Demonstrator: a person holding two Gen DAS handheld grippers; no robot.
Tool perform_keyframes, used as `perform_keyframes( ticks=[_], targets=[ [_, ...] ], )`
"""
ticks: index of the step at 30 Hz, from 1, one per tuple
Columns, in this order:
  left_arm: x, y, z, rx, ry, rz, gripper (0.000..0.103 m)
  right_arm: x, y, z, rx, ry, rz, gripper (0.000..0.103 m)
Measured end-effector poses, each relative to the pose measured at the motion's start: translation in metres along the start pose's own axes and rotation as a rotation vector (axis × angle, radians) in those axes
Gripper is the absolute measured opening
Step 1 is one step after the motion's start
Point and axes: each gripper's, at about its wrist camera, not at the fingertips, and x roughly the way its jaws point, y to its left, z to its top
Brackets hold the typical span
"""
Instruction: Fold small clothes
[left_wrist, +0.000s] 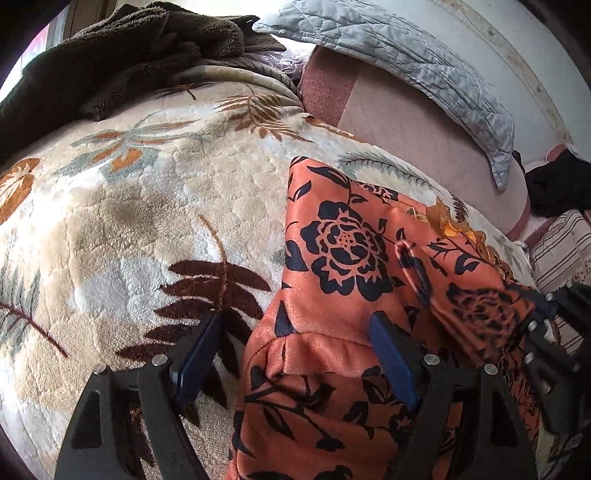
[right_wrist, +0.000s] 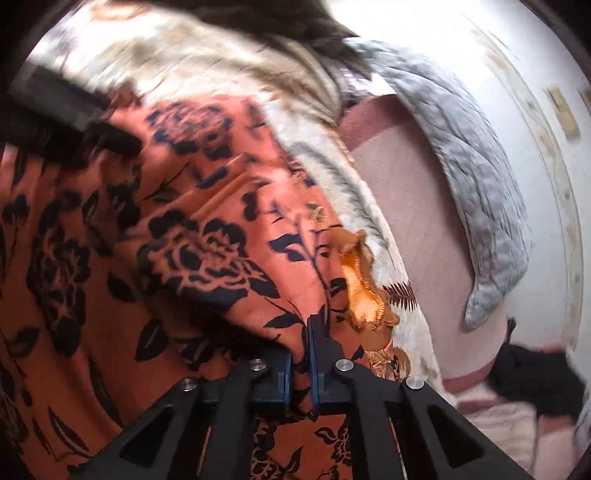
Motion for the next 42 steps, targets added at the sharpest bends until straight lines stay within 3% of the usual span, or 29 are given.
perform_keyframes(
  ticks=[2, 4, 6, 8, 10, 12, 14, 16, 18, 19, 20, 24, 25, 26, 27, 28, 30, 31, 35, 37, 40, 41, 42],
  targets=[
    [0.000, -0.001, 0.000, 0.008, -0.003, 0.012, 0.081, -0.004, -0.057, -0.019, 0.387, -0.012, 0.058, 0.007],
    [0.001, -0.004, -0.002, 0.028, -0.009, 0.032, 0.082, 0.010, -0.105, -0.073, 0.813, 0.024, 0.147, 0.008],
    [0.002, -0.007, -0.004, 0.048, -0.012, 0.048, 0.083, 0.036, -0.121, -0.142, 1.177, 0.082, 0.292, 0.013],
    [0.003, -0.008, -0.004, 0.056, -0.013, 0.057, 0.083, 0.059, -0.117, -0.200, 1.483, 0.083, 0.503, 0.018],
    [0.004, -0.008, -0.005, 0.060, -0.013, 0.058, 0.084, 0.063, -0.113, -0.231, 1.634, 0.028, 0.595, 0.022],
    [0.004, -0.009, -0.005, 0.067, -0.015, 0.063, 0.086, 0.063, -0.116, -0.236, 1.645, -0.015, 0.640, 0.030],
    [0.006, -0.011, -0.006, 0.081, -0.016, 0.072, 0.087, 0.063, -0.121, -0.234, 1.629, -0.052, 0.688, 0.068],
    [0.007, -0.012, -0.006, 0.088, -0.016, 0.078, 0.089, 0.065, -0.124, -0.239, 1.662, -0.068, 0.687, 0.069],
    [0.007, -0.012, -0.006, 0.090, -0.017, 0.081, 0.089, 0.067, -0.128, -0.246, 1.729, -0.072, 0.688, 0.059],
    [0.007, -0.012, -0.006, 0.090, -0.017, 0.080, 0.089, 0.068, -0.129, -0.247, 1.743, -0.063, 0.686, 0.021],
    [0.006, -0.011, -0.006, 0.090, -0.017, 0.078, 0.089, 0.064, -0.132, -0.247, 1.735, -0.047, 0.662, 0.005],
    [0.008, -0.013, -0.007, 0.096, -0.015, 0.075, 0.092, 0.007, -0.141, -0.232, 1.555, -0.070, 0.354, 0.005],
    [0.010, -0.014, -0.007, 0.103, -0.013, 0.083, 0.092, 0.011, -0.134, -0.232, 1.498, -0.014, 0.281, 0.007],
    [0.010, -0.015, -0.007, 0.107, -0.011, 0.089, 0.092, 0.028, -0.125, -0.235, 1.456, 0.085, 0.258, 0.016],
    [0.010, -0.016, -0.007, 0.110, -0.013, 0.092, 0.092, 0.043, -0.117, -0.244, 1.466, 0.160, 0.292, 0.018],
    [0.010, -0.015, -0.007, 0.108, -0.013, 0.088, 0.092, 0.040, -0.117, -0.253, 1.506, 0.104, 0.315, 0.020],
    [0.009, -0.012, -0.007, 0.098, -0.015, 0.076, 0.092, 0.027, -0.122, -0.260, 1.524, 0.062, 0.299, 0.046],
    [0.008, -0.012, -0.007, 0.099, -0.013, 0.077, 0.092, 0.021, -0.126, -0.261, 1.521, 0.050, 0.280, 0.074],
    [-0.013, -0.019, -0.004, 0.110, -0.073, 0.094, 0.092, -0.015, -0.149, -0.267, 1.540, -0.036, 0.197, 0.077],
    [-0.031, -0.030, 0.000, 0.147, -0.149, 0.076, 0.092, -0.023, -0.165, -0.259, 1.522, -0.134, 0.284, 0.077],
    [-0.033, -0.050, 0.000, 0.226, -0.172, 0.081, 0.092, 0.001, -0.170, -0.238, 1.448, -0.215, 0.653, 0.077],
    [-0.023, -0.054, -0.002, 0.258, -0.134, 0.099, 0.092, 0.016, -0.166, -0.233, 1.424, -0.190, 0.709, 0.077],
    [-0.007, -0.055, -0.005, 0.275, -0.074, 0.129, 0.092, 0.035, -0.160, -0.235, 1.407, -0.099, 0.707, 0.077]
  ],
)
